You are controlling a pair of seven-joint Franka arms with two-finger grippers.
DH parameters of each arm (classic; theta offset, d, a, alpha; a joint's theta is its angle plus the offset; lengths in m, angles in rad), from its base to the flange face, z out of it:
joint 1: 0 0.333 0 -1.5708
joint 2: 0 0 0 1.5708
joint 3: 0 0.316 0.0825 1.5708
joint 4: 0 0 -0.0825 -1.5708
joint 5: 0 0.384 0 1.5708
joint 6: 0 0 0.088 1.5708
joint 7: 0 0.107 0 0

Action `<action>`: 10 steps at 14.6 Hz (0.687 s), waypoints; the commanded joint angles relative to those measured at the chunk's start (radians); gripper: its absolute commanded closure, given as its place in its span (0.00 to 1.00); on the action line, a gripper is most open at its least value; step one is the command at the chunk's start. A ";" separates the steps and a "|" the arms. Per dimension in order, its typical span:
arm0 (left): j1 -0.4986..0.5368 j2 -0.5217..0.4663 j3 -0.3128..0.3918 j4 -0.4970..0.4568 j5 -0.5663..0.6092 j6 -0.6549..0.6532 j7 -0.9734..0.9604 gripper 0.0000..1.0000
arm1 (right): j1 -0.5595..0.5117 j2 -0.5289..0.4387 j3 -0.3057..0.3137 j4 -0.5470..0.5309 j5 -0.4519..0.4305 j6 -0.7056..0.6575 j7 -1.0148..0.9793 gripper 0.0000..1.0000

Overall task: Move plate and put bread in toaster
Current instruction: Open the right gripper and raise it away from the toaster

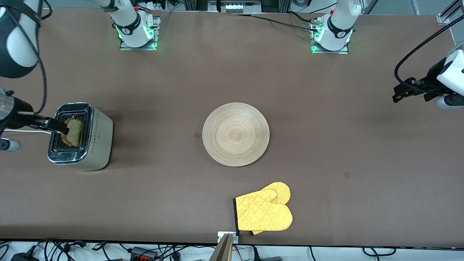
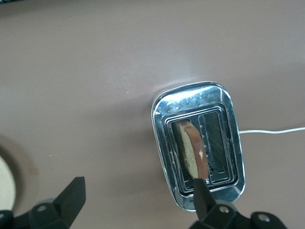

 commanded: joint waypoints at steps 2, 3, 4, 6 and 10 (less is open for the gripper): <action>0.001 0.017 0.002 0.035 -0.004 -0.022 0.023 0.00 | -0.269 -0.054 0.280 -0.002 -0.040 -0.006 -0.001 0.00; 0.001 0.017 0.002 0.035 -0.004 -0.022 0.023 0.00 | -0.334 -0.056 0.349 -0.004 -0.064 -0.006 -0.001 0.00; 0.001 0.017 0.002 0.035 -0.004 -0.024 0.023 0.00 | -0.383 -0.062 0.404 -0.006 -0.071 -0.004 -0.004 0.00; 0.001 0.017 0.002 0.035 -0.004 -0.022 0.023 0.00 | -0.406 -0.074 0.431 -0.025 -0.099 0.011 -0.029 0.00; 0.001 0.017 0.002 0.035 -0.004 -0.024 0.023 0.00 | -0.402 -0.113 0.429 -0.070 -0.139 0.010 -0.063 0.00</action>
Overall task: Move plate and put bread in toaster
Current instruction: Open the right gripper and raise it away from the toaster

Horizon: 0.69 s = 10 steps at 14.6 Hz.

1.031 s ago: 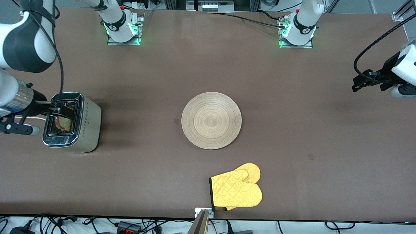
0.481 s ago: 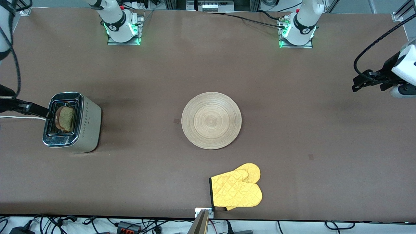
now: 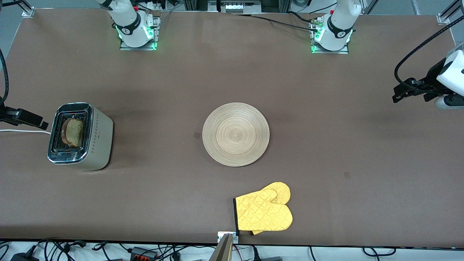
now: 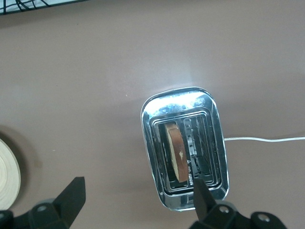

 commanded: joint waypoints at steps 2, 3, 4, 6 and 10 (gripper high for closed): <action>0.001 0.015 0.004 0.034 -0.004 -0.024 0.023 0.00 | -0.010 -0.105 0.023 -0.137 -0.053 0.015 -0.019 0.00; 0.001 0.015 0.004 0.034 -0.004 -0.024 0.023 0.00 | -0.010 -0.147 0.025 -0.209 -0.055 0.037 -0.019 0.00; 0.001 0.015 0.004 0.034 -0.004 -0.024 0.023 0.00 | -0.012 -0.195 0.025 -0.284 -0.055 0.083 -0.025 0.00; 0.002 0.015 0.004 0.034 -0.004 -0.024 0.024 0.00 | -0.010 -0.261 0.025 -0.390 -0.055 0.131 -0.031 0.00; 0.002 0.015 0.005 0.034 -0.002 -0.025 0.026 0.00 | -0.012 -0.294 0.025 -0.409 -0.056 0.073 -0.080 0.00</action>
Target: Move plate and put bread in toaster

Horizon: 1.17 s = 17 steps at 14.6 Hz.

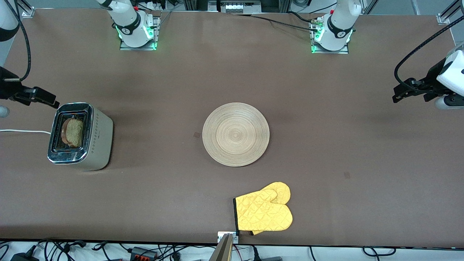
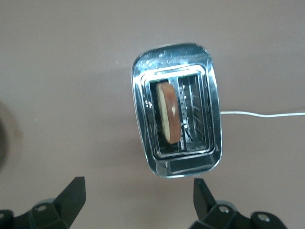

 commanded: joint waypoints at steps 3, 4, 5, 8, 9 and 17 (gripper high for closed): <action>0.007 0.015 0.005 0.034 -0.002 -0.025 0.024 0.00 | -0.013 -0.060 0.014 -0.042 -0.012 -0.018 -0.032 0.00; 0.005 0.015 0.005 0.034 -0.002 -0.025 0.023 0.00 | -0.013 -0.060 0.014 -0.043 -0.011 -0.018 -0.027 0.00; 0.007 0.015 0.005 0.034 -0.002 -0.027 0.024 0.00 | -0.012 -0.062 0.014 -0.042 -0.012 -0.024 -0.027 0.00; 0.007 0.015 0.005 0.034 -0.002 -0.027 0.024 0.00 | -0.012 -0.059 0.014 -0.037 -0.014 -0.029 -0.036 0.00; 0.005 0.015 0.005 0.034 -0.002 -0.027 0.024 0.00 | -0.012 -0.060 0.014 -0.037 -0.014 -0.032 -0.036 0.00; 0.007 0.015 0.003 0.034 -0.002 -0.036 0.024 0.00 | -0.006 -0.063 0.015 -0.031 -0.037 -0.036 -0.032 0.00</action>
